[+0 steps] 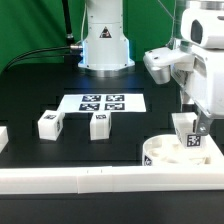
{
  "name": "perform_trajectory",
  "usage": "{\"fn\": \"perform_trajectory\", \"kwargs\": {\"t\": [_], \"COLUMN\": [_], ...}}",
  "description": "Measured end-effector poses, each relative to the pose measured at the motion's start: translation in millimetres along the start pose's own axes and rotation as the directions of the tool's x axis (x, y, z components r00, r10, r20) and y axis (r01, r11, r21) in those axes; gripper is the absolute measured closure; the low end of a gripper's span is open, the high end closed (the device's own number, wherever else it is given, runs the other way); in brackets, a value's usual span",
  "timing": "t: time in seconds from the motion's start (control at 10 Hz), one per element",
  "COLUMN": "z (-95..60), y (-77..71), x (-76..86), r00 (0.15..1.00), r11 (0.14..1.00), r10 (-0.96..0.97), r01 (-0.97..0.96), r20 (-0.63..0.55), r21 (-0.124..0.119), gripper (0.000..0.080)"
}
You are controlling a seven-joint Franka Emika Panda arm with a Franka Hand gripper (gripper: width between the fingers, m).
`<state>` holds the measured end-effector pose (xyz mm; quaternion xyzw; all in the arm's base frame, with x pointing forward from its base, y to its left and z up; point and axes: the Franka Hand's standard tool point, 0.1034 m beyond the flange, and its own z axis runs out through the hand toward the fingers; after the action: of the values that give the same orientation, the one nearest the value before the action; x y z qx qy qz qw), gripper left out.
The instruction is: Assemble stool
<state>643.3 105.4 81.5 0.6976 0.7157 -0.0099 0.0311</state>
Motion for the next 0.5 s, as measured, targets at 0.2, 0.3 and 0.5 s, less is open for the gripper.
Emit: {"fn": "perform_trajectory", "kwargs": {"t": [0.2, 0.3, 0.5], "z": [0.2, 0.2, 0.5], "y": [-0.2, -0.2, -1.0], "x": [-0.8, -1.1, -1.5], "r00": [0.999, 0.999, 0.977], "r11": [0.999, 0.999, 0.977], "r10": [0.044, 0.047, 0.215], "r01": [-0.044, -0.047, -0.215], "r20": [0.001, 0.001, 0.002], "r21": [0.001, 0.001, 0.005], "gripper": [0.0461, 0.0461, 0.0461]}}
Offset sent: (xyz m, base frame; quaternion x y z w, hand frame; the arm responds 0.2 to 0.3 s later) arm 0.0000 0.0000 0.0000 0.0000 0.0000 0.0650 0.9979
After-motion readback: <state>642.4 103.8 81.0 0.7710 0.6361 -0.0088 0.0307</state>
